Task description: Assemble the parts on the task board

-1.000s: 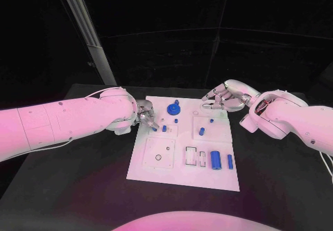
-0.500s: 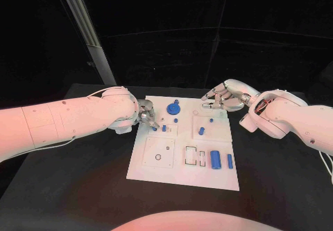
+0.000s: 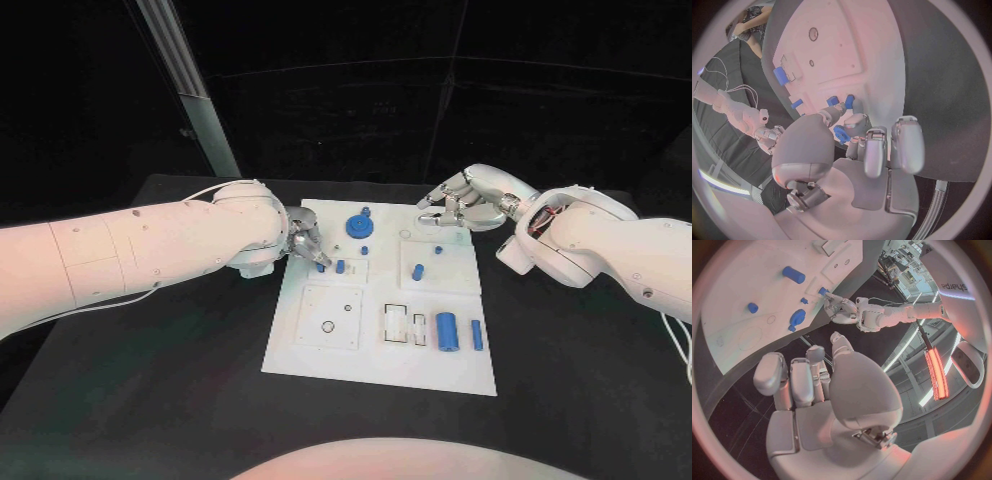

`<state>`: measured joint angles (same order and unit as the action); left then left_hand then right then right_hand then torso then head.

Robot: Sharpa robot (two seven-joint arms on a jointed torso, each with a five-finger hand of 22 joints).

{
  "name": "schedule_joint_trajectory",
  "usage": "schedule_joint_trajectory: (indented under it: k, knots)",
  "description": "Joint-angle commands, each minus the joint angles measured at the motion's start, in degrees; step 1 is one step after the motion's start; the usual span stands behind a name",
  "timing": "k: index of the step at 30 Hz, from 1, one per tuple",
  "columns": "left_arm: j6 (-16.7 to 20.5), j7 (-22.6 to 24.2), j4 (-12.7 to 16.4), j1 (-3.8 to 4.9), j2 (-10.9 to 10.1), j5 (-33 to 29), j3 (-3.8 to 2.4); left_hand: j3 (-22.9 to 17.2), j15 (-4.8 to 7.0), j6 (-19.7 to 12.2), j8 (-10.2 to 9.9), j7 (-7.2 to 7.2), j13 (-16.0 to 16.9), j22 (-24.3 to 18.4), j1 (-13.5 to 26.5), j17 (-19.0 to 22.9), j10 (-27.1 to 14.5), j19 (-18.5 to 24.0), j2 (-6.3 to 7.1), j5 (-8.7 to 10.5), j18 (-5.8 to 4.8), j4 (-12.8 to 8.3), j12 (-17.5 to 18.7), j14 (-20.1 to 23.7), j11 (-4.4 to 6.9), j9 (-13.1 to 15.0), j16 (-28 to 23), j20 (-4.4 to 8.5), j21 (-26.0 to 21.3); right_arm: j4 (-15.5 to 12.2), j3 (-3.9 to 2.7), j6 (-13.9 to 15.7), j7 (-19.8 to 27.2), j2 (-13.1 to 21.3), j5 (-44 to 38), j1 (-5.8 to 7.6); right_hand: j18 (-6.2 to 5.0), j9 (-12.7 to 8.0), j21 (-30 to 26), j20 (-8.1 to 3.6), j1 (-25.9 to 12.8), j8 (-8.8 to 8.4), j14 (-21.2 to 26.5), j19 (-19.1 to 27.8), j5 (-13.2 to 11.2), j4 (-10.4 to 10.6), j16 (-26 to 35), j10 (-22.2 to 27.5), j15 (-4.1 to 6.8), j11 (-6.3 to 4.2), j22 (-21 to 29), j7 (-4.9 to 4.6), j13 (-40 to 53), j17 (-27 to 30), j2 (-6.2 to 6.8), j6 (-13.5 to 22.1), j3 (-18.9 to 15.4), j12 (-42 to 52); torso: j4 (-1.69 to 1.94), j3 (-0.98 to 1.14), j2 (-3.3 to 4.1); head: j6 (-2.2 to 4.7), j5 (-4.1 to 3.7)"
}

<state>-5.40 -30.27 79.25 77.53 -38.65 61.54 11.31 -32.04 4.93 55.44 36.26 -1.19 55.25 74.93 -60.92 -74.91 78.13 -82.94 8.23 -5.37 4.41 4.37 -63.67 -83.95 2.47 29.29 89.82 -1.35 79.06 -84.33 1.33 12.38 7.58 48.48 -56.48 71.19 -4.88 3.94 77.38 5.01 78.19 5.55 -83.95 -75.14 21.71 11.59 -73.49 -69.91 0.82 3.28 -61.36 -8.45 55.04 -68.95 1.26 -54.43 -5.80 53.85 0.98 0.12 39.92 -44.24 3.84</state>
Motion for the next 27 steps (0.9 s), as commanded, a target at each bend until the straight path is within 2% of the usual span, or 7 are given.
schedule_joint_trajectory:
  k: [1, 6, 16, 20, 23, 25, 27]
  knots:
    - [-0.28, -0.97, -0.18, 0.00, -0.06, 0.14, 0.02, 2.06, 0.23, 0.31, 0.10, -0.58, -0.07, 1.57, 2.42, -15.09, -0.16, -0.36, 0.59, 0.27, -0.96, 1.53, -0.12, -6.05, -0.29, 0.00, 0.18, 0.11, 0.17, -0.16, -0.03, 0.07, 0.59, 0.04, -0.05, 0.09, -0.87, 0.01, -0.32, 0.09, -0.05, 0.22, -1.67, 0.40, 0.36, 0.11, 0.32, 0.42, 0.30, 0.02, 0.05, 0.02, -0.05, 0.04, -0.65, 0.13, -0.32, -0.18, 0.08, 0.01, 0.02, 0.12, -0.03]
    - [0.86, -0.57, -0.19, 0.00, -0.40, 0.14, 0.02, 7.30, 0.11, 0.10, -0.17, -0.86, -0.48, 1.42, 5.92, -15.09, -0.46, -0.29, 1.46, 0.24, -0.91, 4.75, 0.14, -6.05, -0.51, -0.03, 0.18, 0.00, -0.05, -0.16, -0.03, 0.11, 0.62, 0.05, -0.05, 0.09, -0.94, 0.00, -0.50, 0.09, -0.08, 0.20, -1.60, 0.59, 0.35, 0.14, 0.58, 0.59, 0.30, 0.03, 0.40, 0.01, -0.30, 0.34, -0.64, 0.16, -0.37, -0.44, 0.05, -0.01, -0.05, 0.14, -0.06]
    - [6.48, 2.88, 0.20, 0.00, -1.45, -2.60, 0.01, 15.91, -0.37, -2.34, -2.25, -1.76, -3.65, 0.99, 5.52, -15.09, -2.53, -0.08, -0.41, 0.11, -0.76, 9.32, 2.37, -6.05, -1.25, -1.34, 0.18, -0.39, -0.66, -0.06, -0.03, 0.11, 0.68, 0.02, -0.05, 0.09, -1.00, -0.01, -0.65, 0.09, -0.11, 0.18, -1.53, 0.74, 0.34, 0.18, 0.81, 0.77, 0.29, 0.05, 0.69, 0.00, -0.55, 0.59, -0.63, 0.22, -0.42, -0.70, 0.08, -0.02, -0.03, 0.38, -0.17]
    - [9.92, 7.15, 0.48, 0.02, -2.03, -5.56, 0.00, 18.08, -0.83, -3.78, -3.31, -2.45, -9.18, -0.67, 3.63, -15.09, -5.67, 0.86, -1.20, 0.03, -0.35, 10.39, 6.73, -6.05, -1.86, -2.33, 0.18, -0.75, -2.23, -0.02, -0.03, 0.10, 0.69, 0.03, -0.05, 0.09, -1.00, -0.01, -0.65, 0.09, -0.11, 0.18, -1.53, 0.74, 0.34, 0.18, 0.81, 0.77, 0.29, 0.05, 0.69, 0.00, -0.55, 0.59, -0.63, 0.22, -0.42, -0.70, 0.07, -0.02, -0.01, 0.43, -0.18]
    - [13.29, 13.52, 0.47, 0.05, -2.42, -10.16, 0.00, 20.02, -1.76, -6.49, -4.65, -3.75, -17.70, -4.21, 1.66, -14.17, -12.13, 2.94, -1.17, -0.05, 0.47, 11.15, 14.29, -5.80, -3.13, -3.62, -0.35, -1.53, -5.59, -0.01, -0.03, 0.10, 0.68, 0.06, -0.05, 0.09, -1.00, -0.01, -0.65, 0.09, -0.11, 0.18, -1.53, 0.74, 0.34, 0.18, 0.81, 0.77, 0.29, 0.05, 0.69, 0.00, -0.55, 0.59, -0.63, 0.22, -0.42, -0.70, 0.06, -0.01, 0.01, 0.47, -0.24]
    - [14.85, 17.60, 0.34, 0.07, -2.50, -12.84, 0.00, 20.83, -2.52, -7.77, -5.13, -4.65, -18.86, -11.24, 0.24, -7.30, -15.28, 7.23, -1.39, -0.06, 2.06, 11.43, 16.13, -3.48, -3.93, -4.35, -4.60, -2.20, -12.30, -0.01, -0.03, 0.11, 0.67, 0.08, -0.05, 0.09, -1.00, -0.02, -0.67, 0.10, -0.13, 0.17, -1.51, 0.76, 0.35, 0.22, 0.84, 0.81, 0.28, 0.06, 0.72, -0.01, -0.58, 0.61, -0.64, 0.25, -0.44, -0.73, 0.05, 0.00, 0.00, 0.63, -0.28]
    - [16.07, 22.92, 0.11, 0.09, -2.44, -15.67, 0.01, 21.35, -3.60, -9.05, -5.59, -5.65, -20.81, -21.52, -2.21, 1.96, -19.66, 13.99, -1.90, 0.03, 4.31, 11.22, 18.89, 0.67, -5.26, -5.31, -11.32, -3.11, -22.86, 0.00, -0.03, 0.12, 0.67, 0.10, -0.05, 0.09, -1.00, -0.02, -0.67, 0.10, -0.13, 0.17, -1.51, 0.76, 0.35, 0.22, 0.84, 0.81, 0.28, 0.06, 0.72, -0.01, -0.58, 0.61, -0.64, 0.25, -0.44, -0.73, 0.05, 0.03, -0.02, 0.76, -0.29]
